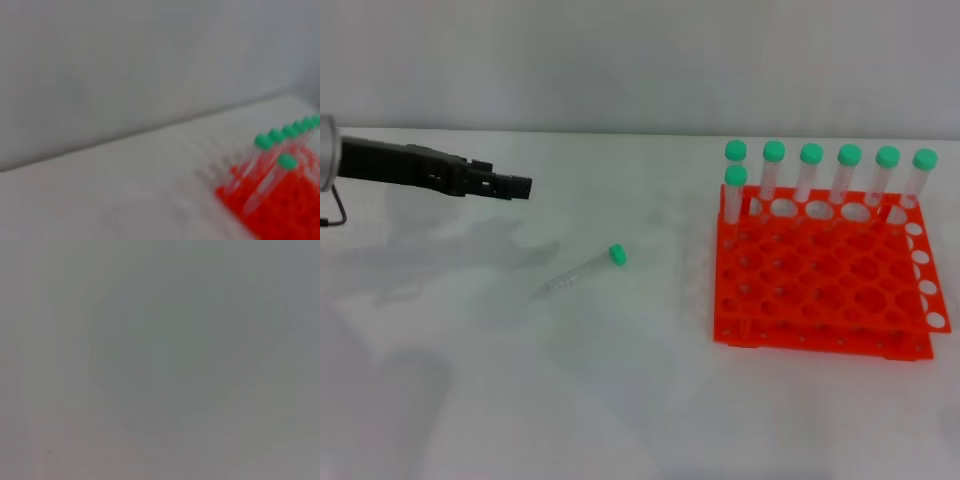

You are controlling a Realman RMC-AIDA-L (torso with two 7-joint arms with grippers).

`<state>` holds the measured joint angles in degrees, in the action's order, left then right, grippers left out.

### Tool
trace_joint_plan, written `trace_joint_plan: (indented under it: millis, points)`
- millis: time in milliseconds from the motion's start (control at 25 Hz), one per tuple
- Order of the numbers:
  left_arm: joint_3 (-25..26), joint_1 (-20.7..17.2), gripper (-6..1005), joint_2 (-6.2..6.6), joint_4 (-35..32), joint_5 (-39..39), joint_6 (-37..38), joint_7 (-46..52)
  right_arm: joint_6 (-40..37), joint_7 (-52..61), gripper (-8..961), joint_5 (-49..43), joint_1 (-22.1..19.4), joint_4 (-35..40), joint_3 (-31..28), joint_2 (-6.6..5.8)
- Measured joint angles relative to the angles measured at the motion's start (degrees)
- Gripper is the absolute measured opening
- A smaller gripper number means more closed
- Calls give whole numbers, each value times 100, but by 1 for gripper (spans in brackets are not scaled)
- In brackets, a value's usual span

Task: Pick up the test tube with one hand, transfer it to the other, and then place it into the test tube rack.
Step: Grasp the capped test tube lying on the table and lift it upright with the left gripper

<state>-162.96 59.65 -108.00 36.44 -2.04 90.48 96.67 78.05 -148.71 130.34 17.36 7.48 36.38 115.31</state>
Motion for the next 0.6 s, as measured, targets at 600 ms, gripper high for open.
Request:
trace_joint_plan:
  millis: [600]
  points:
    - [-7,1216,872,-811,-33,2294,-1555,-98,-11,0,832,1,13,-10,0,1]
